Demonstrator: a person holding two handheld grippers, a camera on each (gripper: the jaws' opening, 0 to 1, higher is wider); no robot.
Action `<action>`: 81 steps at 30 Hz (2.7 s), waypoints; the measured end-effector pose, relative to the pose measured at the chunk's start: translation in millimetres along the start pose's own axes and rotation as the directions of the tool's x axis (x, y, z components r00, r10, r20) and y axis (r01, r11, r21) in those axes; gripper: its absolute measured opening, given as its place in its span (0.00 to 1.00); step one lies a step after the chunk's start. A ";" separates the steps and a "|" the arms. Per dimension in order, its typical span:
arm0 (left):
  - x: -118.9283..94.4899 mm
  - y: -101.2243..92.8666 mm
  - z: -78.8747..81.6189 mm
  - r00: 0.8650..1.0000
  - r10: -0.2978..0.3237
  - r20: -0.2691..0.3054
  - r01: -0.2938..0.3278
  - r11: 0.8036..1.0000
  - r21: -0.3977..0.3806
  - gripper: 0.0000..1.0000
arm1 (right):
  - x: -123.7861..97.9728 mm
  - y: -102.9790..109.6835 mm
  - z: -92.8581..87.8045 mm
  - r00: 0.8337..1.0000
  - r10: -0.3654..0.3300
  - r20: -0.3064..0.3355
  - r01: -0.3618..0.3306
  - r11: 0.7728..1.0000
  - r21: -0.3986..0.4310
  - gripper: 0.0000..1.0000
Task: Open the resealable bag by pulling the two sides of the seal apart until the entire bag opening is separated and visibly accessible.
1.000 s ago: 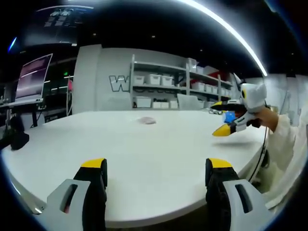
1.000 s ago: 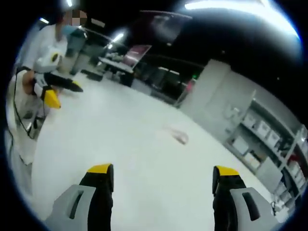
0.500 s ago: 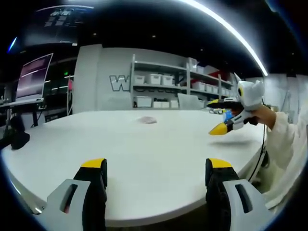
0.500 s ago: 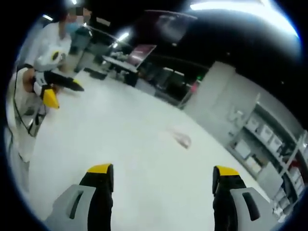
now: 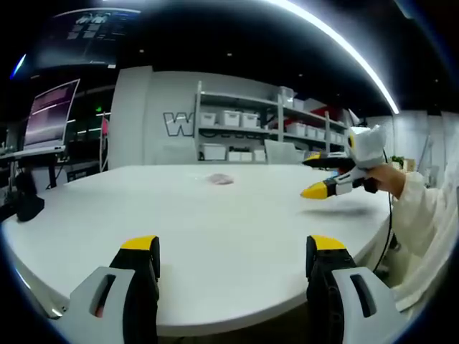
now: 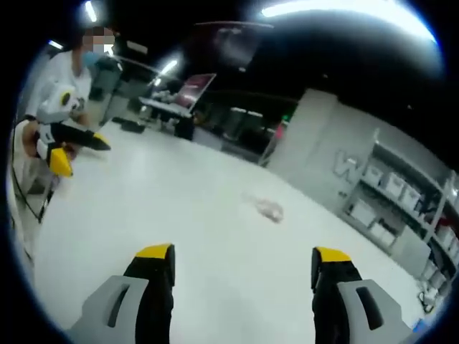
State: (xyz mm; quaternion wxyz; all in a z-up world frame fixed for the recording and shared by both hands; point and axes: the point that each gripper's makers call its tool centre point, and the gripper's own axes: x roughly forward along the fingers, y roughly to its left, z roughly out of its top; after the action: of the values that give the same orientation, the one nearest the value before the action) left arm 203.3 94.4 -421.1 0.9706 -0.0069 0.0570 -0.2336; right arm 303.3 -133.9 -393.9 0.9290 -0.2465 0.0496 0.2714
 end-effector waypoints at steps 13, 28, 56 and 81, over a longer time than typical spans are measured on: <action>-0.9 -0.4 -0.4 1.000 0.000 0.005 0.000 1.000 -0.002 0.82 | 25.1 -1.7 3.9 1.000 0.010 0.020 -0.012 0.992 0.127 0.80; -3.6 0.1 -0.4 1.000 0.004 0.014 -0.004 1.000 -0.005 0.82 | 40.1 -1.1 -5.9 1.000 0.005 -0.002 -0.004 0.978 0.210 0.79; -5.0 -1.0 1.3 1.000 0.007 0.016 -0.007 1.000 0.005 0.82 | 58.0 -10.5 -3.5 0.993 0.063 -0.096 -0.062 0.998 0.018 0.79; -7.0 -0.2 0.0 1.000 0.014 0.015 -0.014 1.000 0.003 0.82 | 76.5 -9.2 6.9 0.987 0.092 -0.135 -0.103 0.992 -0.079 0.79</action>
State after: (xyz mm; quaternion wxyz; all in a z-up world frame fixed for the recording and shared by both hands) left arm 197.0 97.3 -420.4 0.9727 -0.0069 0.0496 -0.2267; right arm 372.7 -100.6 -401.1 0.8980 -0.3007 0.1110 0.3015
